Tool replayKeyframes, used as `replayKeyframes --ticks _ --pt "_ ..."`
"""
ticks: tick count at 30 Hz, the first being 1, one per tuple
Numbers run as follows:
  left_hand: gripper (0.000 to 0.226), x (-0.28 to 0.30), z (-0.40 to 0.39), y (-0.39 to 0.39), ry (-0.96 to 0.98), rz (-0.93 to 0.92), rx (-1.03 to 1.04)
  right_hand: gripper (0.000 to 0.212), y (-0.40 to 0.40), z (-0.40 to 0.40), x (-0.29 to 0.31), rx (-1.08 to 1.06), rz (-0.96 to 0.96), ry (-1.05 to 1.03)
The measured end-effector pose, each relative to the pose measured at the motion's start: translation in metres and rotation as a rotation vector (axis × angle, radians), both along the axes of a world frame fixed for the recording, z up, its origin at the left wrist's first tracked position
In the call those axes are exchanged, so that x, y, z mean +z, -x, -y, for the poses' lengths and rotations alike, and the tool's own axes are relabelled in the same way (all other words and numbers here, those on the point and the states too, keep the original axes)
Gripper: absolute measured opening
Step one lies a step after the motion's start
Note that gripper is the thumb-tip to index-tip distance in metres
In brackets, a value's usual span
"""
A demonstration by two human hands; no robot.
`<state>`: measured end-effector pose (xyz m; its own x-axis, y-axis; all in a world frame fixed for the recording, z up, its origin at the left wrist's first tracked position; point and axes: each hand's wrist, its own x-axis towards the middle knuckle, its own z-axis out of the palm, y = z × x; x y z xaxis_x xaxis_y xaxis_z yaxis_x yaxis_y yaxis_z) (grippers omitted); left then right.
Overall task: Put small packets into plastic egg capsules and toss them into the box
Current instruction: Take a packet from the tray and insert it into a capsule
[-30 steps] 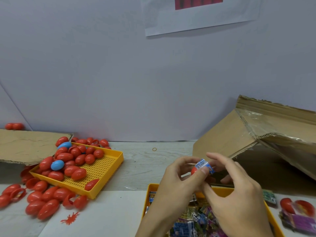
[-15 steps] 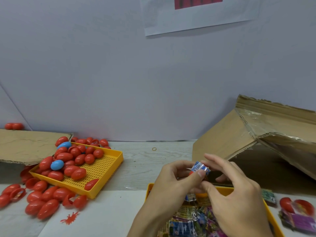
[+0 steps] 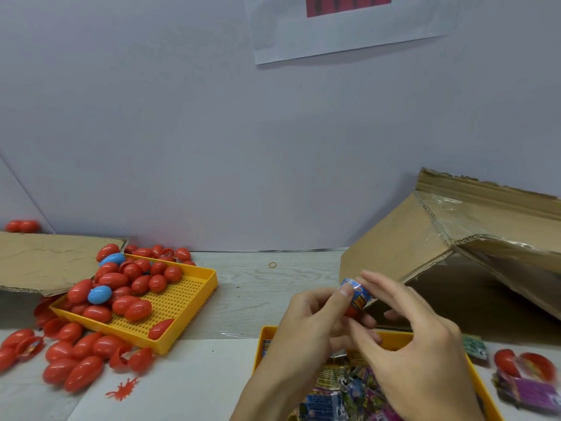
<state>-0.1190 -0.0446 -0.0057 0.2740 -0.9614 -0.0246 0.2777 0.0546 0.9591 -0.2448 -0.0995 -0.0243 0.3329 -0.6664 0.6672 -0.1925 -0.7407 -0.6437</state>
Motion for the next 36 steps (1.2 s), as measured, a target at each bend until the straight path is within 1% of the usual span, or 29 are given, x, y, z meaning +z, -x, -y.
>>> replayKeyframes --ticks 6,10,13,22,25,27,33,36 --pt "0.035 0.0019 -0.0014 0.0 -0.037 0.009 -0.02 0.072 -0.0007 0.0004 -0.0017 -0.014 0.0 -0.029" --pt "0.041 0.0009 -0.0004 -0.0008 -0.074 0.01 -0.011 0.073 -0.0008 -0.0003 -0.0005 -0.014 -0.014 -0.055" --pt "0.043 0.0011 0.001 0.0023 -0.093 -0.002 -0.022 0.071 0.0001 -0.0005 -0.0004 -0.01 -0.009 -0.066" --pt "0.041 -0.0011 0.0004 -0.0002 -0.137 0.048 -0.042 0.065 -0.0002 -0.0007 -0.0004 -0.009 -0.039 -0.068" --pt "0.046 -0.0011 0.0005 -0.0018 -0.13 0.075 -0.038 0.063 0.0002 -0.0015 0.0008 -0.007 -0.033 -0.073" --pt "0.049 -0.0012 0.002 -0.0001 -0.122 0.068 -0.02 0.063 0.0001 -0.0015 0.0011 -0.007 -0.034 -0.081" --pt "0.043 -0.0017 0.0044 0.006 -0.129 0.017 -0.017 0.06 0.0002 -0.0002 0.0012 -0.017 -0.024 -0.099" --pt "0.048 -0.0021 0.0041 0.0053 -0.16 0.007 -0.006 0.058 -0.0005 -0.0008 0.0023 -0.03 -0.034 -0.094"
